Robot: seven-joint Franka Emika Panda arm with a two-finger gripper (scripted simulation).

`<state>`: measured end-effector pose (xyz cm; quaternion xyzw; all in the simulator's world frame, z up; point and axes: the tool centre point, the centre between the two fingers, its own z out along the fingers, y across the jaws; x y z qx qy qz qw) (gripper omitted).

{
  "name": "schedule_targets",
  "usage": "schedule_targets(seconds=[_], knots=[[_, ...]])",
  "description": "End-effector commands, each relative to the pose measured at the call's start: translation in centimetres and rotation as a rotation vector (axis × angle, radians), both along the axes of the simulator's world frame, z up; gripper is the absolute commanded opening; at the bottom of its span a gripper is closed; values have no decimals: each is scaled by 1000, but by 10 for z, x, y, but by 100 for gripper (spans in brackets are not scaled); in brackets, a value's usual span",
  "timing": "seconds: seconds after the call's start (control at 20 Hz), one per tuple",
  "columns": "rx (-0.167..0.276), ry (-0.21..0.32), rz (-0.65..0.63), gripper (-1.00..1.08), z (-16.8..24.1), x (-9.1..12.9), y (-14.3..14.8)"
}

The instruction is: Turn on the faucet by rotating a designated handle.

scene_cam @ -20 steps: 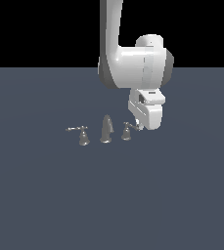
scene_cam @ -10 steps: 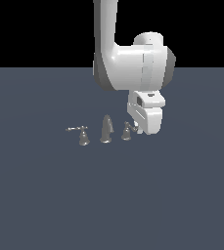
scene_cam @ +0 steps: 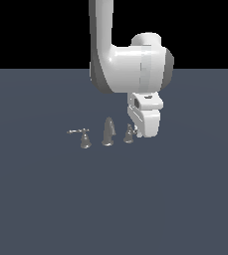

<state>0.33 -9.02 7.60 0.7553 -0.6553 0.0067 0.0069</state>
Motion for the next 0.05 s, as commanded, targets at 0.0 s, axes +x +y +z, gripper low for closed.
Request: schedule_targets(seconds=[0.0], knots=[[19, 2, 68, -100, 1, 4, 52]])
